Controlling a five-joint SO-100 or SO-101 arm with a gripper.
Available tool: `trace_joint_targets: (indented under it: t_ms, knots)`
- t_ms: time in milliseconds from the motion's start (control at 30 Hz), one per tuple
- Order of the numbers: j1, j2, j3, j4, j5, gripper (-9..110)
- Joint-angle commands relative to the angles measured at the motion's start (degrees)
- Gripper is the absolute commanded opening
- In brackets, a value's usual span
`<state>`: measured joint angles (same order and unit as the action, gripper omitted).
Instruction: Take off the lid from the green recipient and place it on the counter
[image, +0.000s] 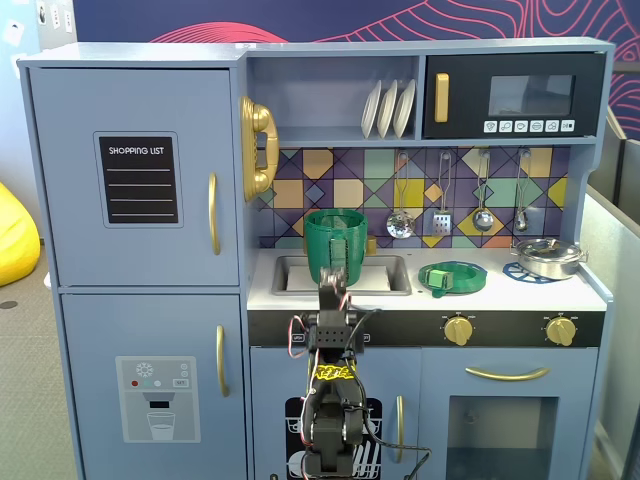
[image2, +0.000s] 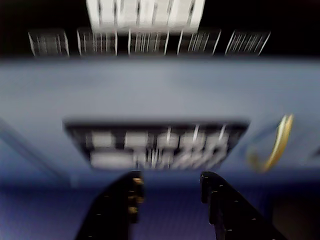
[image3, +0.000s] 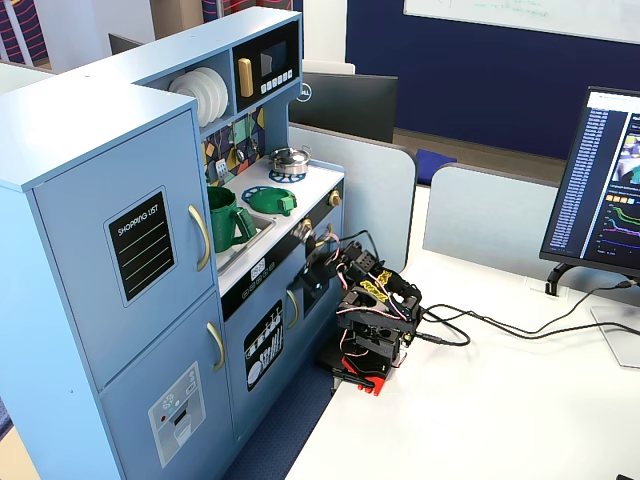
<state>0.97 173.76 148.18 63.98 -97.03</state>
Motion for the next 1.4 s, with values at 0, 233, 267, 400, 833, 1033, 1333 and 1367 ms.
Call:
trace_joint_targets:
  t_ms: [0, 233, 267, 400, 833, 1033, 1333, 1367]
  knots:
    - [-1.3, 1.7, 7.8, -6.1, 2.5, 0]
    - [-2.8, 3.6, 19.9, -12.7, 7.8, 0]
    - [-3.0, 4.5, 20.8, -11.6, 8.4, 0]
    - [-2.8, 8.2, 23.5, -2.2, 9.4, 0]
    - [-4.2, 8.2, 23.6, 20.4, 11.7, 0]
    - [-4.5, 8.3, 23.6, 23.7, 10.3, 0]
    - [-4.7, 8.3, 23.6, 23.7, 10.5, 1]
    - [-4.7, 8.3, 23.6, 23.7, 10.5, 1]
